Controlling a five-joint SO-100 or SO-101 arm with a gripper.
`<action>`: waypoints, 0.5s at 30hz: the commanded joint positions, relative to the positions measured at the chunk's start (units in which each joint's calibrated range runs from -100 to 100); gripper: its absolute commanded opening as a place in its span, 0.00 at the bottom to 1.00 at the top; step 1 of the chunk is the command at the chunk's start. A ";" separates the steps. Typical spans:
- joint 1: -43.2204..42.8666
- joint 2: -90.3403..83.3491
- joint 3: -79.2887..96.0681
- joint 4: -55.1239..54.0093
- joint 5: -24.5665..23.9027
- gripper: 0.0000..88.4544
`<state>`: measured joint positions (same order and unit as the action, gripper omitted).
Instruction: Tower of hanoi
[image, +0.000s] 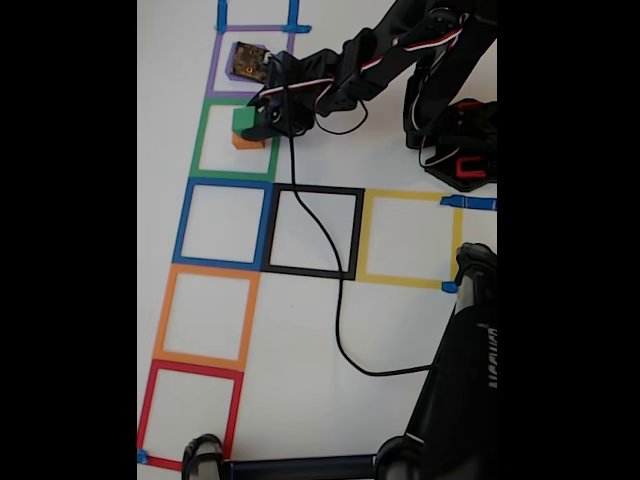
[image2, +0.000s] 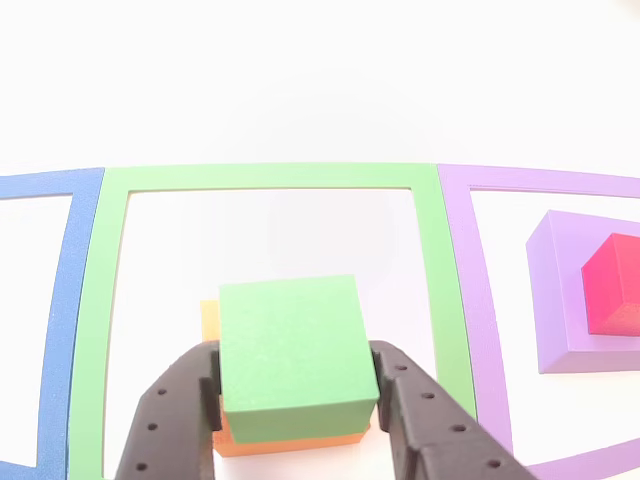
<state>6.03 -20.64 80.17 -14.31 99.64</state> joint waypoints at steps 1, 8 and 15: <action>0.01 -1.04 -0.35 -2.13 0.36 0.16; 0.21 -0.15 -0.35 -3.99 0.36 0.26; 0.21 -0.47 -0.71 -5.77 0.36 0.27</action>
<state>6.03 -20.56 80.17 -18.26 99.64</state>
